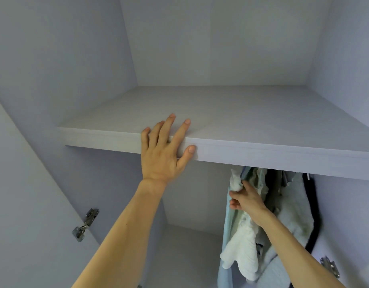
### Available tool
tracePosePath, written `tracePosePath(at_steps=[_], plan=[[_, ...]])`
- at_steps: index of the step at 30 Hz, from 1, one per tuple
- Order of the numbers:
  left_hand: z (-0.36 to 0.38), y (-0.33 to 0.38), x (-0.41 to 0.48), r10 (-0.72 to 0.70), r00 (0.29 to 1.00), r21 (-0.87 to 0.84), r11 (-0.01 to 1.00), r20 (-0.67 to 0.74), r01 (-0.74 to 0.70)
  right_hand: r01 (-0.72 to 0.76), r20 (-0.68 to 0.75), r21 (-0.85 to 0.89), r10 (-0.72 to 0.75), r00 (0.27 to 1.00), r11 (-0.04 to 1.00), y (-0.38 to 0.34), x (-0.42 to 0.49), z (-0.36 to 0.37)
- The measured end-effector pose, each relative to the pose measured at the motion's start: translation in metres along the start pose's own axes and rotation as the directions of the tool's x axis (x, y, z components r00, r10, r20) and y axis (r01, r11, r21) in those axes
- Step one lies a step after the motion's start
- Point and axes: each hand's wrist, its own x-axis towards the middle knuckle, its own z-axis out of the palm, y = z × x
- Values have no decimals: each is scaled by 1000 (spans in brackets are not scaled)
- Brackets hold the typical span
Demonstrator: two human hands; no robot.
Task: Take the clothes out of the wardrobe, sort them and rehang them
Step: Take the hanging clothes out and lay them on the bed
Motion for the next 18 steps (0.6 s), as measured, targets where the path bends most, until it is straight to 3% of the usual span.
tracePosePath(at_steps=[5,11,16,18], plan=[[-2,1,1,-21,998,4,1000,54,21,151,51,34,-153,987,988,-18,-21,9],[-19,8,0,-72,973,4,997,217,73,170,175,-75,-154,972,983,-13,-59,25],[-54,22,-52,-192,936,-184,950,294,253,188,282,-70,-161,946,980,6,-117,57],[-71,29,-85,-303,852,-275,854,427,442,216,333,-64,-183,925,974,14,-136,71]])
